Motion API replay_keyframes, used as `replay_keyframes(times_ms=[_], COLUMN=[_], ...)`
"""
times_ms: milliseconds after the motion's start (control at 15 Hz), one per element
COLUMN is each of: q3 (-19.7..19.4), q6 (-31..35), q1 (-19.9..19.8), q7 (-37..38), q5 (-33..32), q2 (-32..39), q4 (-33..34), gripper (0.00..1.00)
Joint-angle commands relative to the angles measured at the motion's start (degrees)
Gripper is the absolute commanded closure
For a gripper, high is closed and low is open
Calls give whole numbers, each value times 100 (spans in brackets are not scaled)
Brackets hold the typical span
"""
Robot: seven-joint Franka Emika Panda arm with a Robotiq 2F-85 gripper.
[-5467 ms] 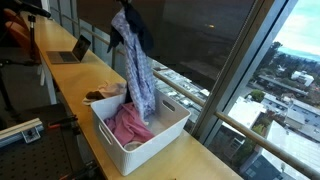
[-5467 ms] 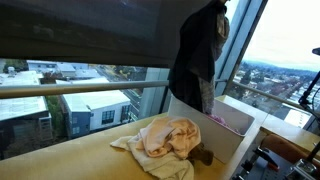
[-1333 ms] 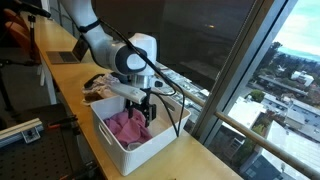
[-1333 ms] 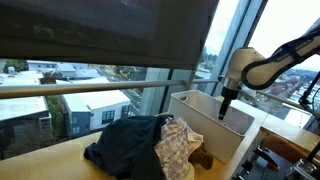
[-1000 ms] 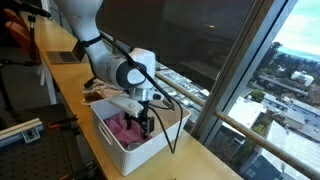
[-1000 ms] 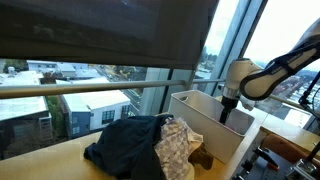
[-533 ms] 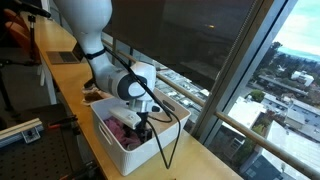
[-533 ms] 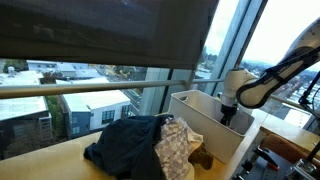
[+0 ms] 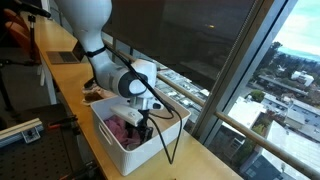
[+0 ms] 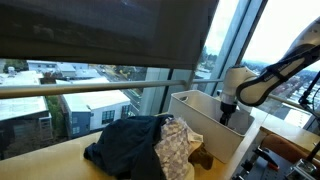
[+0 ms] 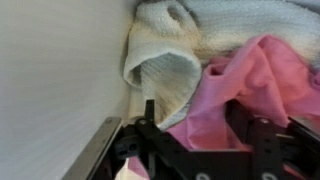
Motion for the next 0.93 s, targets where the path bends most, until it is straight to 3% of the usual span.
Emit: replay_keyframes(times_ms=[0, 267, 400, 733, 800, 867], q3=[48, 60, 56, 46, 46, 58], q6=[-133, -168, -181, -193, -208, -223], q1=[-67, -79, -93, -147, -155, -166], q7=[-278, -398, -444, -520, -521, -539], q5=[92, 92, 93, 111, 116, 129], q2=[-267, -353, -361, -359, -357, -360], q4=[-68, -41, -16, -11, -11, -11], gripper=[58, 88, 99, 100, 74, 73])
